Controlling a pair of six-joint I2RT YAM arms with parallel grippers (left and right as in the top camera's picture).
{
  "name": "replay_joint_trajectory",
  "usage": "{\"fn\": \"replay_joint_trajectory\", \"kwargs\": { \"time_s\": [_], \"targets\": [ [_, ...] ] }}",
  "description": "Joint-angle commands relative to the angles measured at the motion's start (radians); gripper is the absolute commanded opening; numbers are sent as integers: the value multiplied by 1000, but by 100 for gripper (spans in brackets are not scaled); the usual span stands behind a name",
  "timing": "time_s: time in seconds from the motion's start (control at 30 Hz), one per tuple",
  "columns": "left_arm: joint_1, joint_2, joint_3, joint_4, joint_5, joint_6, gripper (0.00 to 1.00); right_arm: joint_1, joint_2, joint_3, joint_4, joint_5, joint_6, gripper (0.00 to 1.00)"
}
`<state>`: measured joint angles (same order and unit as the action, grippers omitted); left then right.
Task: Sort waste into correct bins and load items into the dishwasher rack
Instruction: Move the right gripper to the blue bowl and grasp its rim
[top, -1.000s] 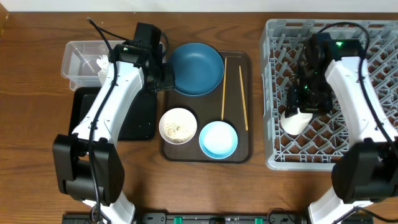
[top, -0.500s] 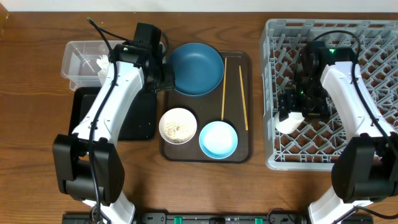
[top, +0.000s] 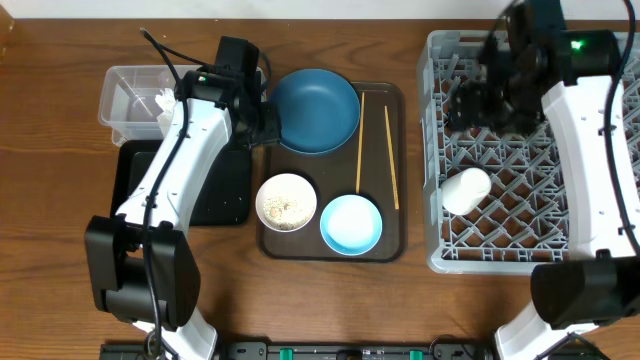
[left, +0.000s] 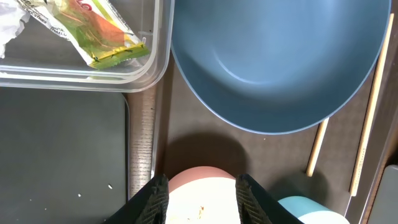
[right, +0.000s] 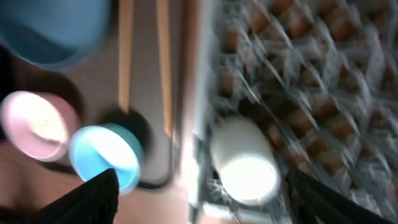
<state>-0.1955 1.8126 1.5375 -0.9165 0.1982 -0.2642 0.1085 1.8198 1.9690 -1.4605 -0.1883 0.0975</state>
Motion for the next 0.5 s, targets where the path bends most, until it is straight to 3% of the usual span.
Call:
{"fn": "replay_joint_trajectory", "kwargs": {
  "time_s": [0.0, 0.23, 0.47],
  "targets": [
    [0, -43, 11, -7, -16, 10, 38, 73, 1, 11, 59, -74, 21, 80],
    [0, -184, 11, -19, -17, 10, 39, 210, 45, -84, 360, 34, 202, 63],
    [0, -243, 11, -95, -107, 9, 43, 296, 154, -164, 609, 130, 316, 56]
  ]
}}
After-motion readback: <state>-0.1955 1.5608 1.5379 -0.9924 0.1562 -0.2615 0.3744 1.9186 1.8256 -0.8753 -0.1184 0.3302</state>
